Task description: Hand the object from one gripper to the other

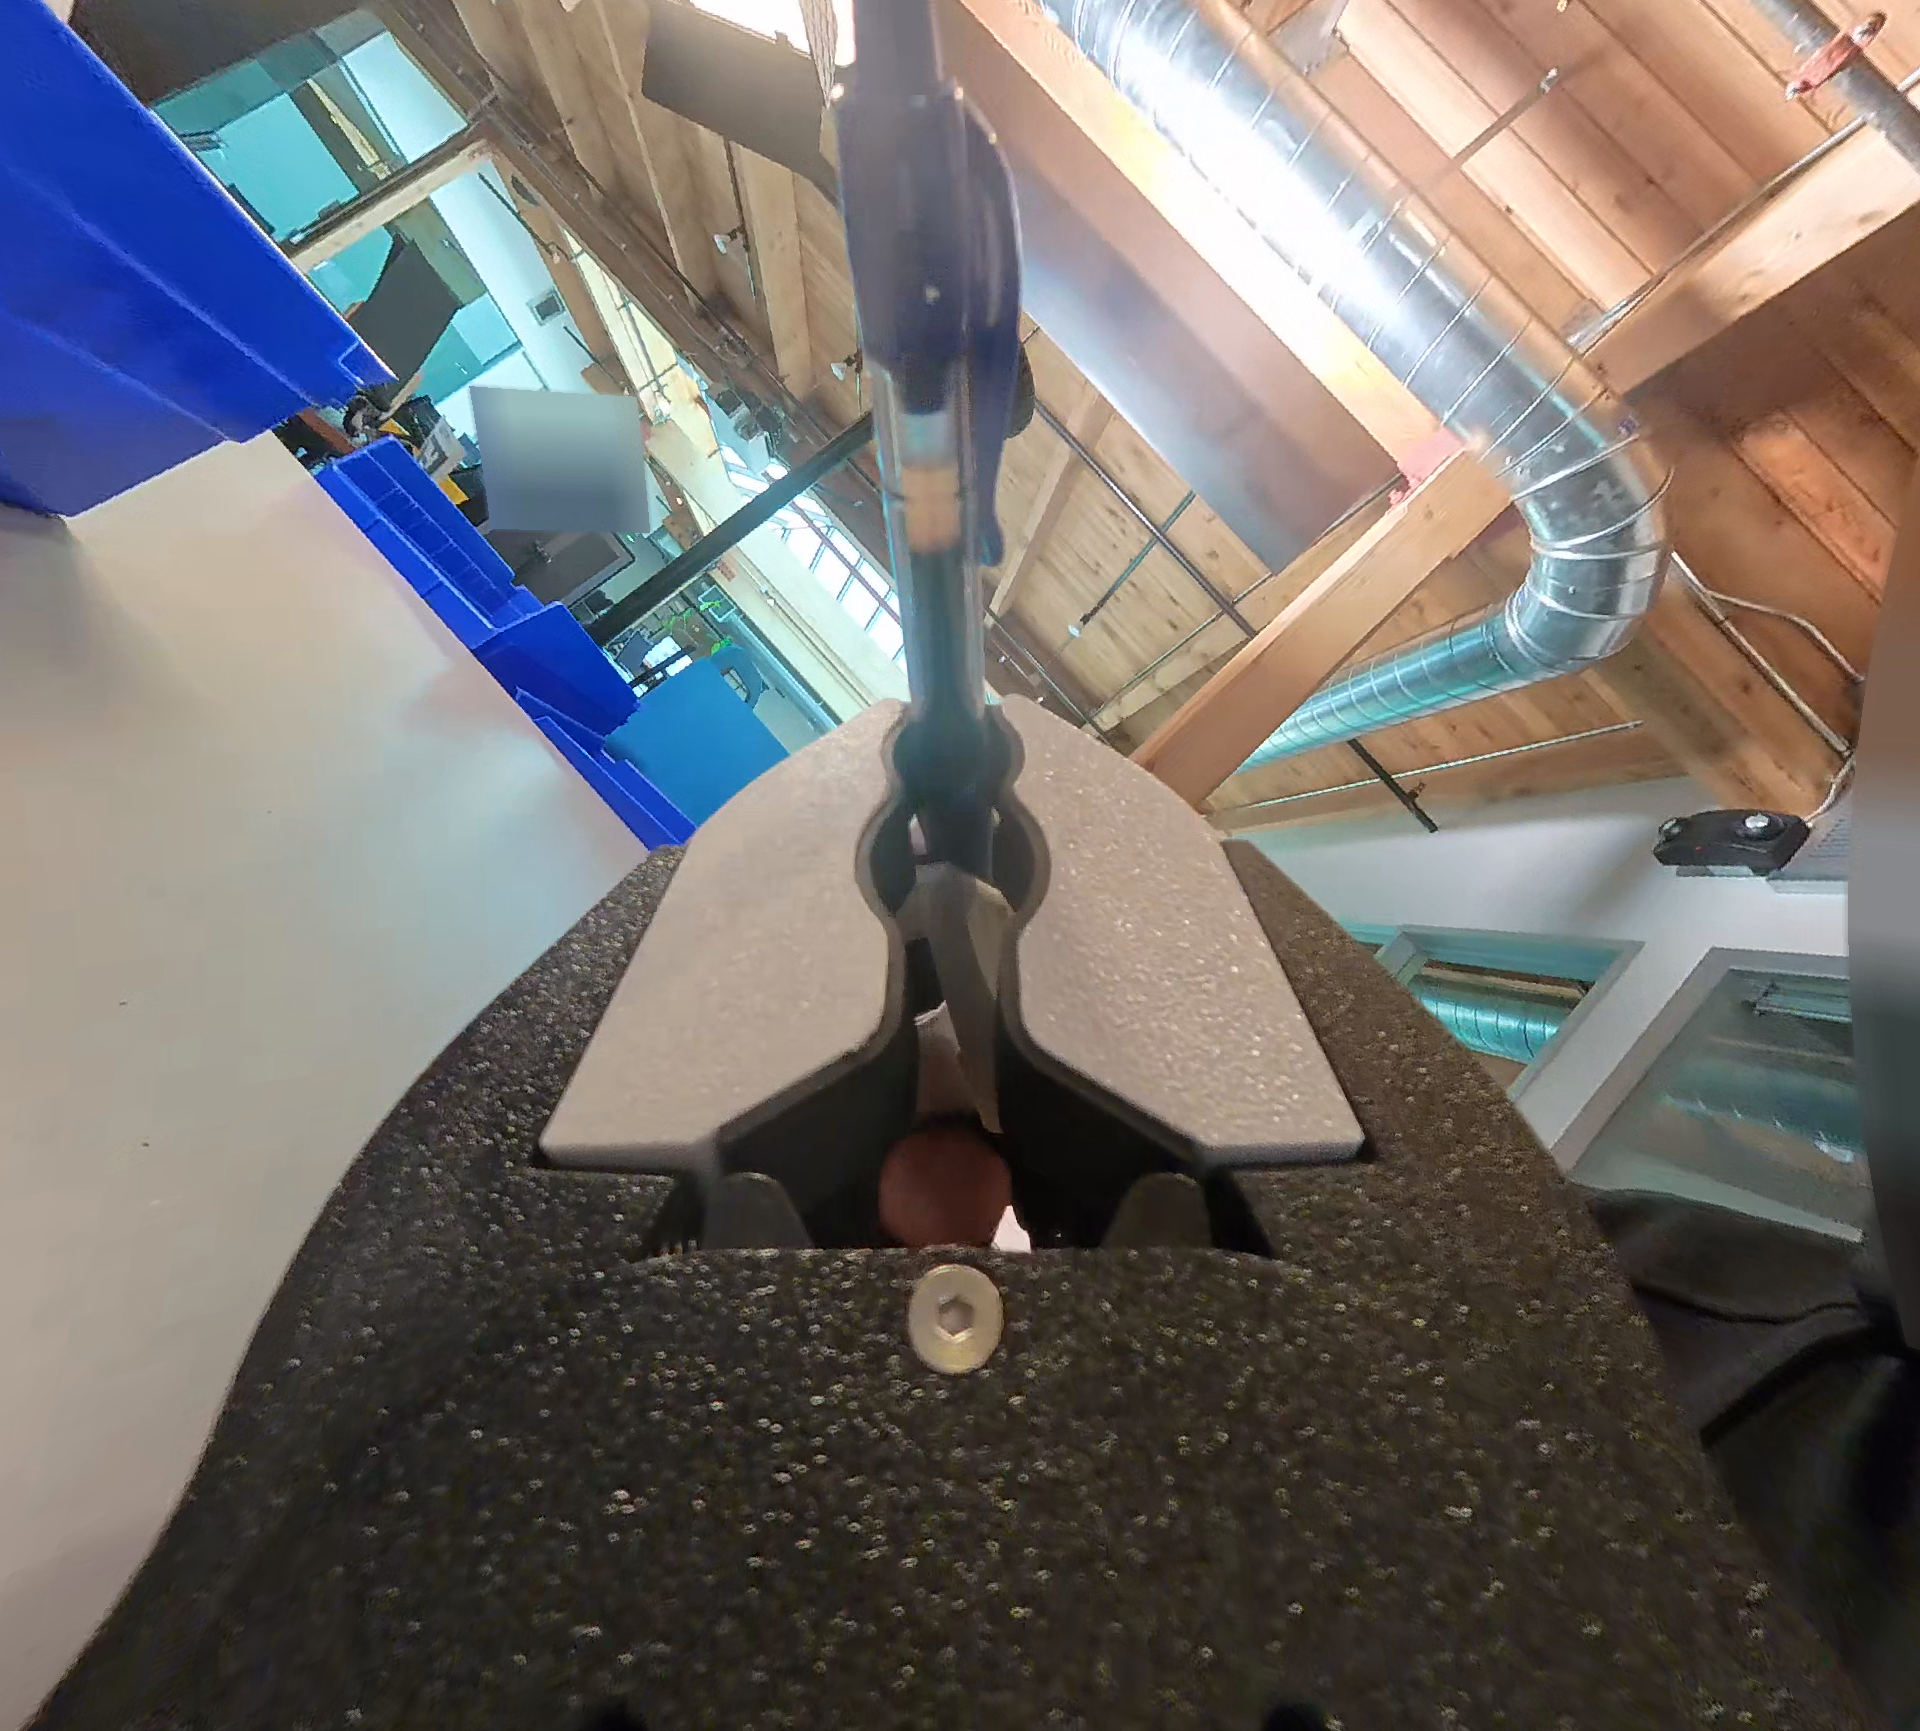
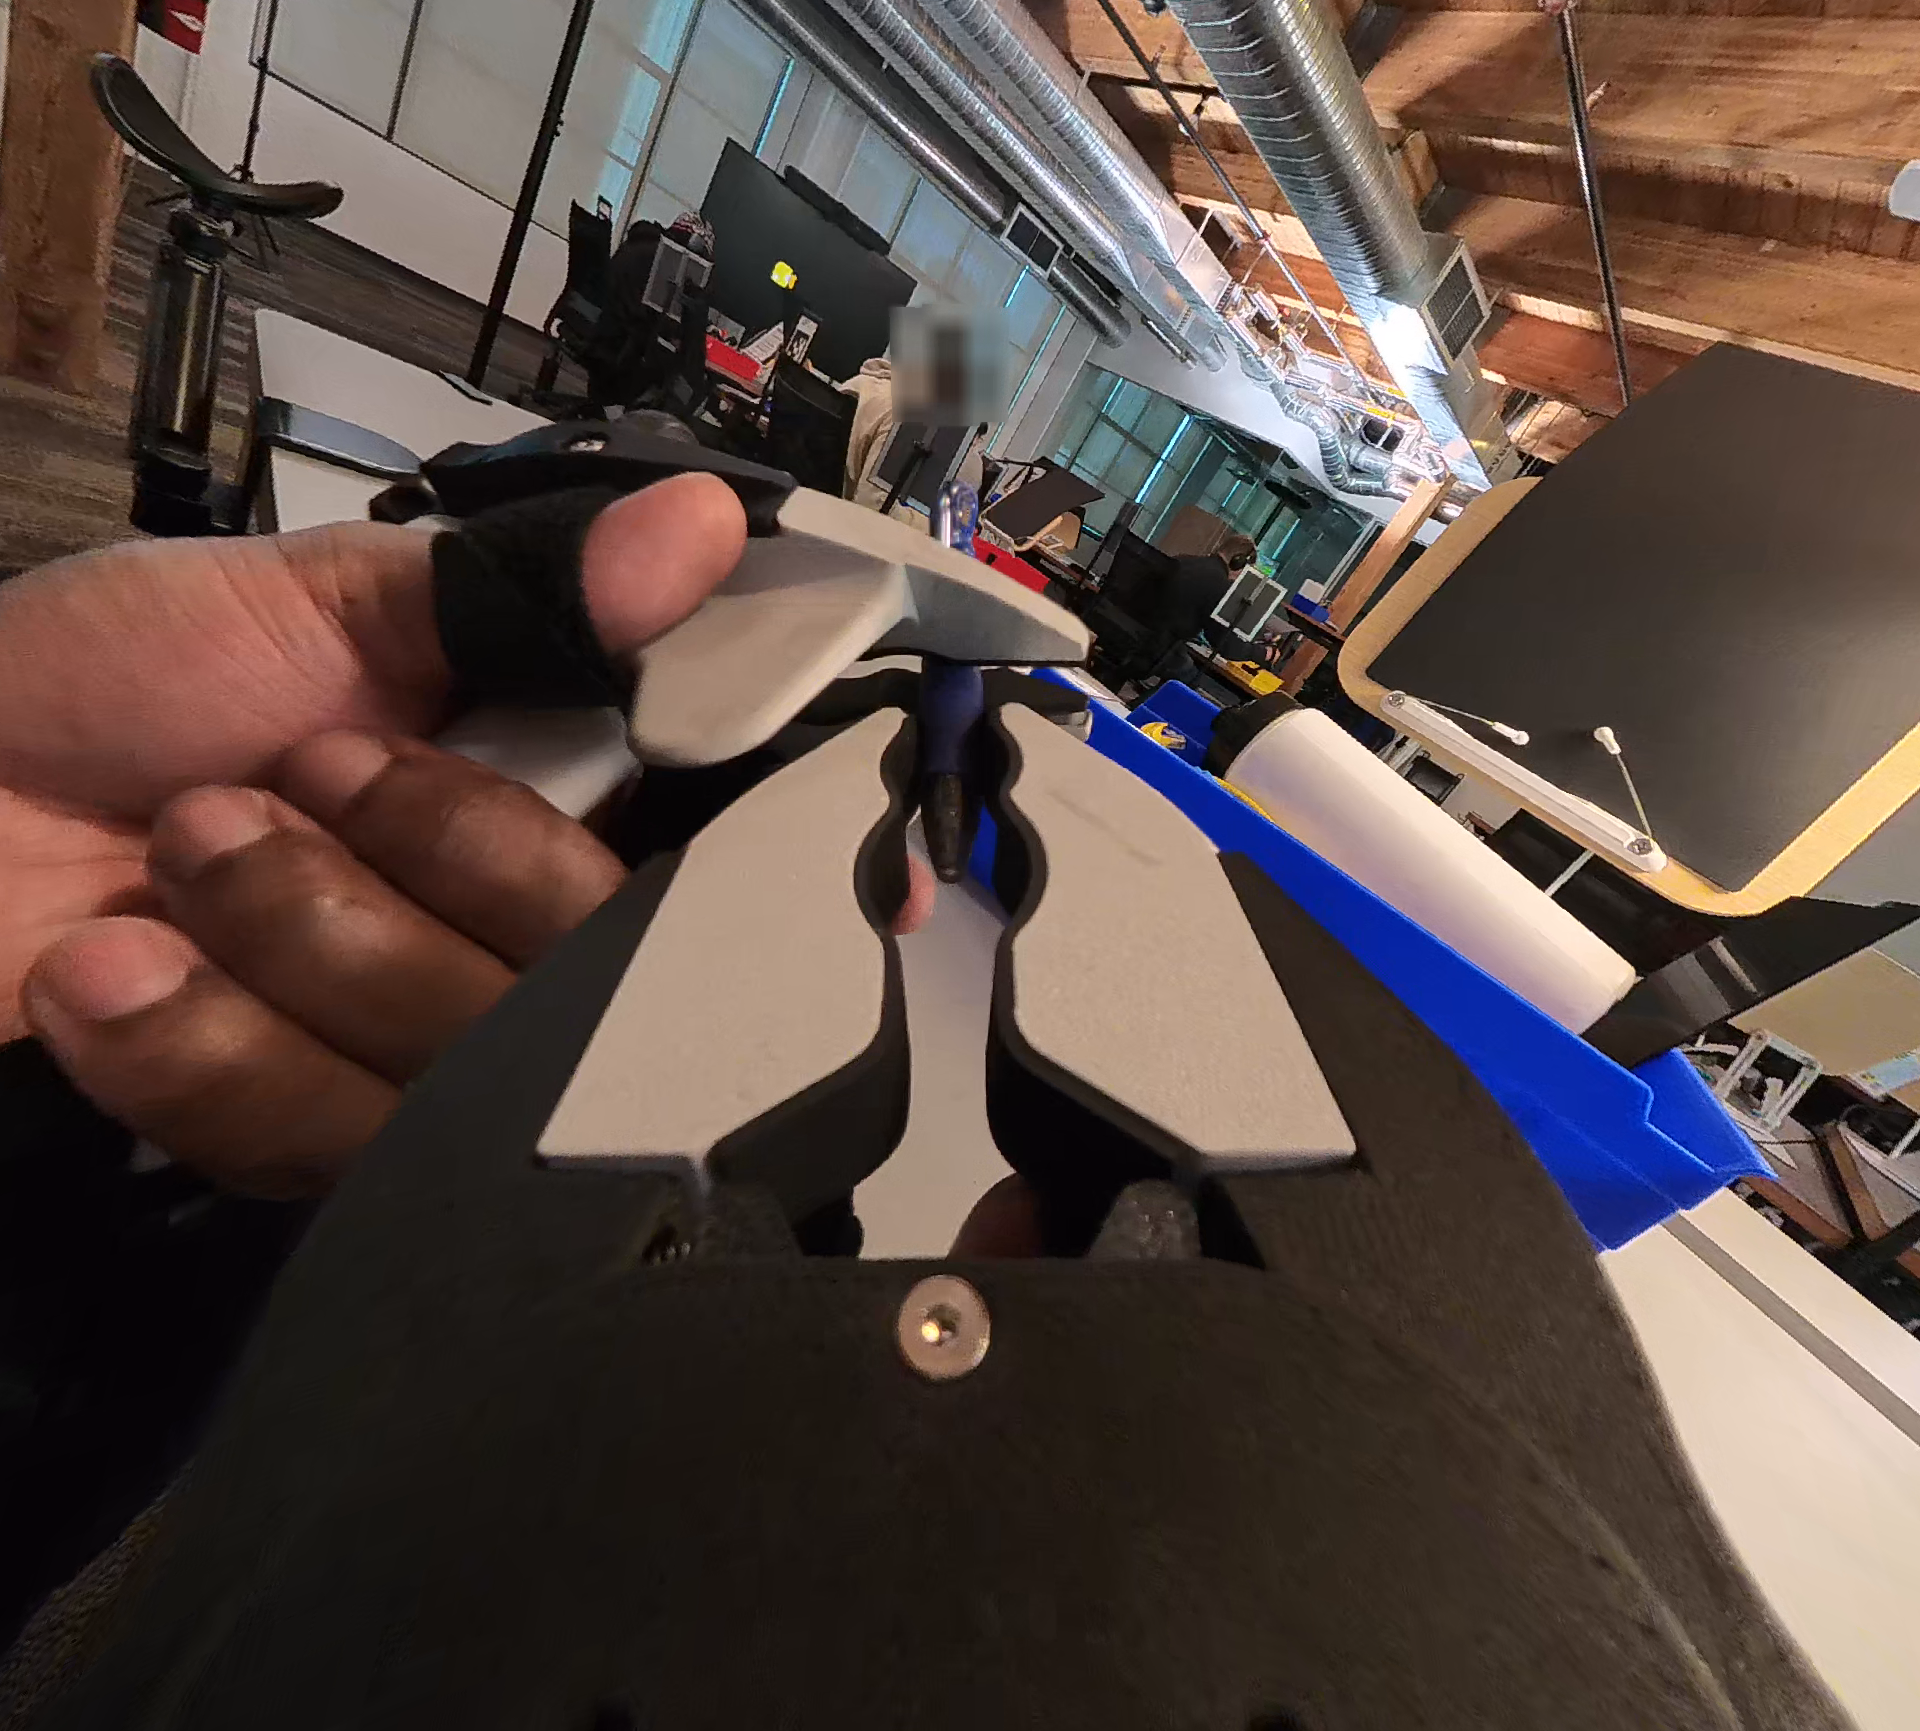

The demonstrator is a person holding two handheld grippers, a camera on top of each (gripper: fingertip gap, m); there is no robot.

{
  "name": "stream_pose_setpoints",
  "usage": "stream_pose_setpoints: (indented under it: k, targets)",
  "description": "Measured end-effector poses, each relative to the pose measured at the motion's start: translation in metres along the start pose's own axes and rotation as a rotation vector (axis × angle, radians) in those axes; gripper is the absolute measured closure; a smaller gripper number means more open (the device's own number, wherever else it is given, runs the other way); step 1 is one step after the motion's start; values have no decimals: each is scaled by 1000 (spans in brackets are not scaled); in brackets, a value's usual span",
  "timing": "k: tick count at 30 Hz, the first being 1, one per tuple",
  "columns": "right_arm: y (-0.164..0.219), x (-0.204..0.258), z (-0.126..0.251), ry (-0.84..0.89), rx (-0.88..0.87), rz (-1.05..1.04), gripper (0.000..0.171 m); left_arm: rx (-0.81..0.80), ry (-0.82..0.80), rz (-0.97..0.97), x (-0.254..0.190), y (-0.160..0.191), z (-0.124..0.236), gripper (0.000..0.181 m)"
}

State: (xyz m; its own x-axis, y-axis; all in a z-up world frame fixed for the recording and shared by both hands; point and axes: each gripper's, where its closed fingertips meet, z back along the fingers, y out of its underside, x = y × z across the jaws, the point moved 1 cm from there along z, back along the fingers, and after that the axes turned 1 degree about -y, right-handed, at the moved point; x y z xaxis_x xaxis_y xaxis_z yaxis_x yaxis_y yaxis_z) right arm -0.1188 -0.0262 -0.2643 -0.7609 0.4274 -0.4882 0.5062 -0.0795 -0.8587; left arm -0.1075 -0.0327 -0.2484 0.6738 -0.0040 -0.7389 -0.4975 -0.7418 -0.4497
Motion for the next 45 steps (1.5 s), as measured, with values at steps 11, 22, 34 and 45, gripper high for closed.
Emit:
stream_pose_setpoints:
  k: [11,22,34,45]
  targets:
    - [-2,-21,10,-6,-54,-213,160,144,-131,-373,3,-41,24,142]
    - [9,-19,4,-162,83,-590,160,406,-392,-2099,-5,-33,37,130]
    - [-5,11,4,-299,261,-499,157,532,-527,-2108,30,-7,27,175]
    - [-17,-31,13,-103,-86,-453,125,-139,-126,-313,-8,-58,26,175]
